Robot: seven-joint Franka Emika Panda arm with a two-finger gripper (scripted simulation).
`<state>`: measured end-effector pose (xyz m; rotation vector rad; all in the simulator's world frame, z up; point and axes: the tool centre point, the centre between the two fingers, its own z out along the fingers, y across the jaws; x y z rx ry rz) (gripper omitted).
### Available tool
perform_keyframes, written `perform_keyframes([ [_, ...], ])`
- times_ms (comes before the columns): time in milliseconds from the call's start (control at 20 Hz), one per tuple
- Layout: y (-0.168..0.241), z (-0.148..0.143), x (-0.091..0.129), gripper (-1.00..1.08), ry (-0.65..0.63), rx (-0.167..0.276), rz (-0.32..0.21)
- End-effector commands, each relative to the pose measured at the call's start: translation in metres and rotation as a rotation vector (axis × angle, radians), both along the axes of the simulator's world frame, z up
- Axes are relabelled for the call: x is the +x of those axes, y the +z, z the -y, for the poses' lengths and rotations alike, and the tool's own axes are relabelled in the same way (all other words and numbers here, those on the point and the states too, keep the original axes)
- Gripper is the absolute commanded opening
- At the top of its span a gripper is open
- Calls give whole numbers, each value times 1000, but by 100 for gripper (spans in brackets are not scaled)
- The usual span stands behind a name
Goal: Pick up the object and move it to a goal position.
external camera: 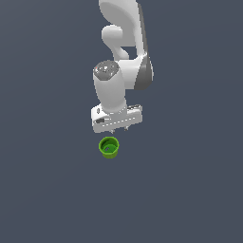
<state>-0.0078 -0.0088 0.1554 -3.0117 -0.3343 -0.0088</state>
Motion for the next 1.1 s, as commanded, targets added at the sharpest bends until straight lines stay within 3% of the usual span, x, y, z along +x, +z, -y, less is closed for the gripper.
perform_keyframes([
  [0,-3,0,0,28,36,24,10],
  [1050,-21,7,-2,28,307,188,141],
])
